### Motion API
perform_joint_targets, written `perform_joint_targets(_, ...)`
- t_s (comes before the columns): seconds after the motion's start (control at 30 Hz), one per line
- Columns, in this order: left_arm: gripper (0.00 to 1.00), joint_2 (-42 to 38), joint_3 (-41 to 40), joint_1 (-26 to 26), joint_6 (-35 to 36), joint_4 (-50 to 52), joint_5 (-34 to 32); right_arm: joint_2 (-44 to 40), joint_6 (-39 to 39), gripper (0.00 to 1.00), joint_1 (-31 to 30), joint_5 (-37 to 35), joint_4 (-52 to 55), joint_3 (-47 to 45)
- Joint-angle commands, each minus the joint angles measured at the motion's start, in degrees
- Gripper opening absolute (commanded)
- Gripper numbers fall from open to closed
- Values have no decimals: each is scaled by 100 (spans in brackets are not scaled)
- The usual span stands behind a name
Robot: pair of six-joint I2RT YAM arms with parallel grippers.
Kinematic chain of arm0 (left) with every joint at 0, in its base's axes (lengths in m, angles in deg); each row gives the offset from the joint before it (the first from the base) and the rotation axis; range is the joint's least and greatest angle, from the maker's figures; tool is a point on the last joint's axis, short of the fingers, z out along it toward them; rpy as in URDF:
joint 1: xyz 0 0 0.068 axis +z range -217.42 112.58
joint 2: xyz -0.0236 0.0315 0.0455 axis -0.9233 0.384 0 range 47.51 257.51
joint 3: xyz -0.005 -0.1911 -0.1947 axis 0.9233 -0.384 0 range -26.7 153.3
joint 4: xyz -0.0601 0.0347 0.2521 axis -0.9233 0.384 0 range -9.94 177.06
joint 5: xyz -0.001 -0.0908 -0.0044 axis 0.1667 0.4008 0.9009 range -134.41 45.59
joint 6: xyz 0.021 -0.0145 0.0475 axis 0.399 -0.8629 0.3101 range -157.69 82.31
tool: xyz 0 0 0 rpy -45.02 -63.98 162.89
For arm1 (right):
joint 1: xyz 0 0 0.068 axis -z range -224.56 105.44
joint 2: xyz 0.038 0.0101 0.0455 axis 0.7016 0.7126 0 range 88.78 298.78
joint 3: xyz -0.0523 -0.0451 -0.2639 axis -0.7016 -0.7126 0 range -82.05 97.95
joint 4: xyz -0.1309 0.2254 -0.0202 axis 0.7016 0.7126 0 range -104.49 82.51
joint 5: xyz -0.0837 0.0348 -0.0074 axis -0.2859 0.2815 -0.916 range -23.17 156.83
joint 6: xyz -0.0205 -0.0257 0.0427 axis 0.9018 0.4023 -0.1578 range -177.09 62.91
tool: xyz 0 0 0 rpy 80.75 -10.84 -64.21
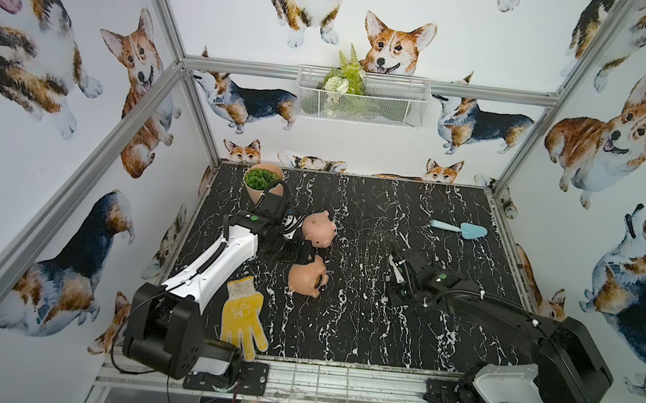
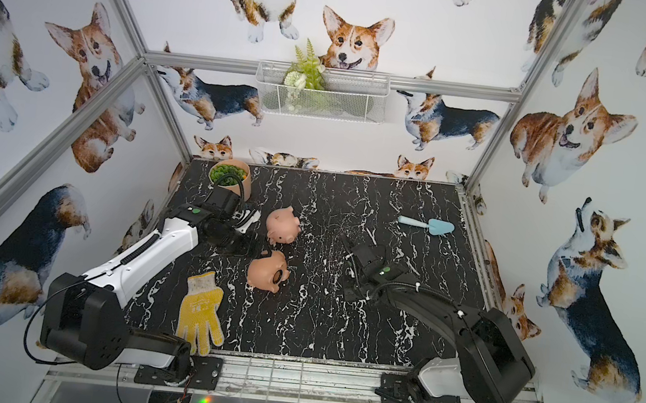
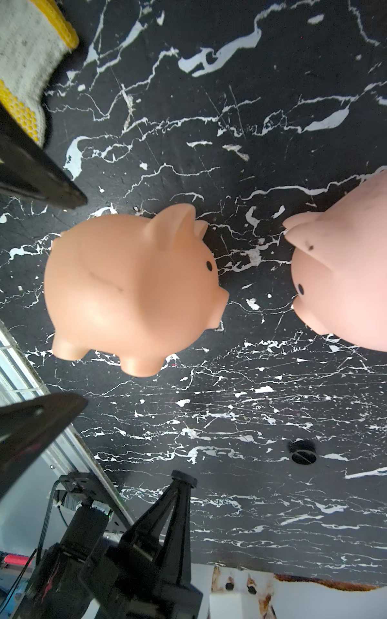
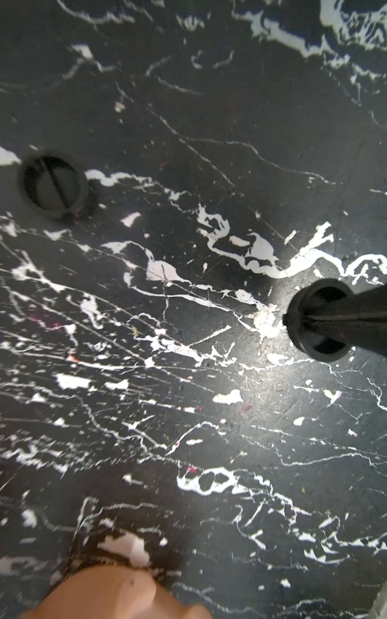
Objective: Close piggy banks
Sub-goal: Pick up the knob at the center of the board, then move the piggy bank to the center of the board.
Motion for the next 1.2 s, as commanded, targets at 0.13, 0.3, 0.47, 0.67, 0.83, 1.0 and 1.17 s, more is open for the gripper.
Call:
perform_joint_targets(0.13, 88, -51, 63, 34, -13, 107, 22, -1112, 14, 0, -2, 313, -966, -452)
perform_joint_targets(0.3, 88, -72, 48, 43, -41, 108, 48, -1838, -152, 0, -2, 527, -1960, -980)
perform_joint_targets(0.47, 88, -45, -34, 86, -74, 37, 167, -1869, -245, 0, -54, 794, -2976, -1250)
perform_joint_targets(0.67, 88, 79, 4, 245, -44, 134, 195, -1212, -143, 0, -599, 216, -4124, -1307)
perform_joint_targets(0.83, 86, 90, 16, 703, -66, 315, 183, -84, -12, 0, -1074, 213, -5169, -1073)
perform_joint_targets(1.0, 86, -201, -469, 908, -315, -173, 804, 558, 132, 0, -1259, 356, -5670, -892)
perform_joint_targets(1.17, 88, -316, -769, 740, -231, -244, 880, 868, 51, 0, -1268, 361, -6287, -979)
